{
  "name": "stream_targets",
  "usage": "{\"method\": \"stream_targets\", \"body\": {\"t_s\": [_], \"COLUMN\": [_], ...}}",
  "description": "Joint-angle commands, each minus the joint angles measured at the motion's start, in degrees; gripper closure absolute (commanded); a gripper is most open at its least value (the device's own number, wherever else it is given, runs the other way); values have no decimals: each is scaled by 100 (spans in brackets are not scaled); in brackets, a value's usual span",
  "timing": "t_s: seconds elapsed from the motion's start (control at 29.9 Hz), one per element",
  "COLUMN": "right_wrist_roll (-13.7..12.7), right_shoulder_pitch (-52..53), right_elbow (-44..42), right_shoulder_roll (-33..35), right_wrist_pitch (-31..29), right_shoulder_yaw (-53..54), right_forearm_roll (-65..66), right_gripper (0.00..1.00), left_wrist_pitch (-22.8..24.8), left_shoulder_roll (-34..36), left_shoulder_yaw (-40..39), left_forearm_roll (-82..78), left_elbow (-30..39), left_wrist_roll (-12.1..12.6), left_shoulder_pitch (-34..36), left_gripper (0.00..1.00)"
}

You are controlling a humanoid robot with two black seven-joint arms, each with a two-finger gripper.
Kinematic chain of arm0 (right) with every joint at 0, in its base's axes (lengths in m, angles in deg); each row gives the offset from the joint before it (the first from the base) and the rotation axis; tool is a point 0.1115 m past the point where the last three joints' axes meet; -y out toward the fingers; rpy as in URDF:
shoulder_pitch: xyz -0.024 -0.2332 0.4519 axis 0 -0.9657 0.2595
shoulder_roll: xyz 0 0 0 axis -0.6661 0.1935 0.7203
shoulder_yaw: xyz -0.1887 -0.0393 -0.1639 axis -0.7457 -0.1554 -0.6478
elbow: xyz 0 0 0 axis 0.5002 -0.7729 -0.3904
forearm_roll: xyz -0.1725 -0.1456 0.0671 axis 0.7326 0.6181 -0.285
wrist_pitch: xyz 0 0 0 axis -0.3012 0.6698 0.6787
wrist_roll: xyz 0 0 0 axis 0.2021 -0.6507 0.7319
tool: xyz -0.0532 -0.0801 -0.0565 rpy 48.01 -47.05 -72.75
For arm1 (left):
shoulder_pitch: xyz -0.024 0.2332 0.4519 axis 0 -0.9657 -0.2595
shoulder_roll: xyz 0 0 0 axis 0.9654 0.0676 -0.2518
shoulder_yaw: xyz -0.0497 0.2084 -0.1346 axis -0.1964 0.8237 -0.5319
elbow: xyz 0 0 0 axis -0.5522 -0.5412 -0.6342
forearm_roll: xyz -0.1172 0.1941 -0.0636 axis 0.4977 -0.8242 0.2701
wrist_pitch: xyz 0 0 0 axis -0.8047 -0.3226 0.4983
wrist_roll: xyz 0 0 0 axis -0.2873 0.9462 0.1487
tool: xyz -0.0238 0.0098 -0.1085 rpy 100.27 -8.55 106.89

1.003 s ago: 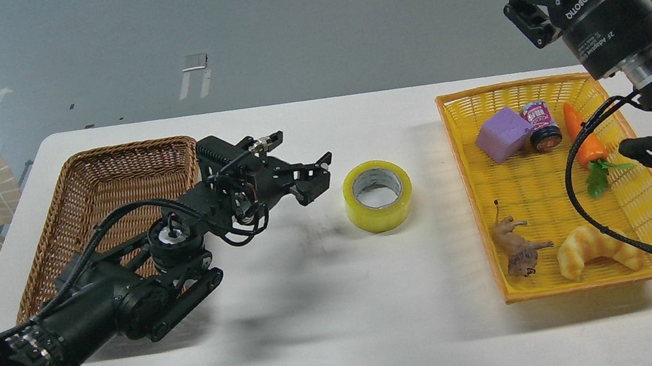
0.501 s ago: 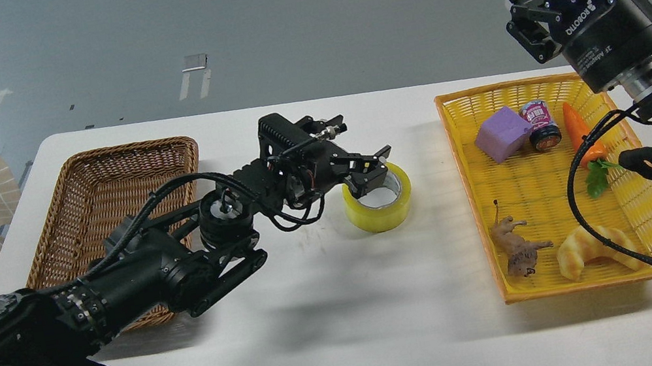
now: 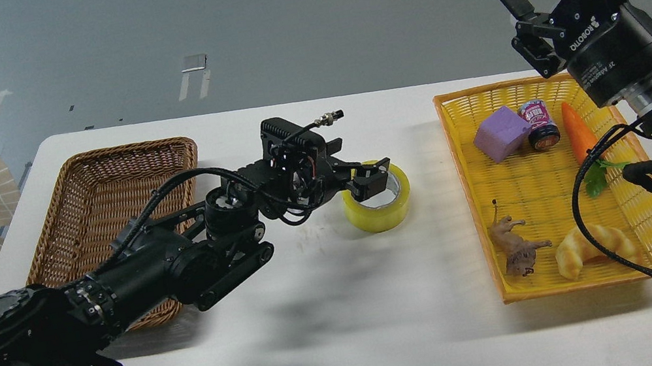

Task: Place and transfer tape with both arms
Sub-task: 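Grasp the tape roll with the left gripper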

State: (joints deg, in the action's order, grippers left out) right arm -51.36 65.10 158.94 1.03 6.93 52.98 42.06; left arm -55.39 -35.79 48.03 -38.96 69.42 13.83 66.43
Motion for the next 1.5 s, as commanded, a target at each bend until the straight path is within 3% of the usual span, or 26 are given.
{"method": "stream_targets", "body": {"t_s": [0.0, 0.17, 1.24, 1.47], "right_wrist_roll": [-8, -8, -52, -69], "right_shoulder_pitch": [-7, -104, -377, -385], "right_elbow": [-12, -3, 23, 23], "right_shoulder_roll": [0, 0, 0, 0], "right_wrist_pitch": [-2, -2, -2, -2], "right_shoulder_yaw": [-9, -17, -17, -17], "right_forearm_roll": [9, 9, 0, 0], "right_gripper": [0, 0, 0, 0], "left_wrist_pitch": [63, 54, -166, -254], "left_shoulder_roll": [-83, -92, -399, -443], "left_shoulder_yaw": [1, 290, 344, 511], "left_forearm_roll": [15, 32, 243, 261], "left_elbow": [-289, -456, -949, -1028], "left_wrist_roll": [-192, -395, -404, -404], "left_shoulder_pitch": [27, 62, 88, 80], "left_gripper": [2, 2, 6, 14]}}
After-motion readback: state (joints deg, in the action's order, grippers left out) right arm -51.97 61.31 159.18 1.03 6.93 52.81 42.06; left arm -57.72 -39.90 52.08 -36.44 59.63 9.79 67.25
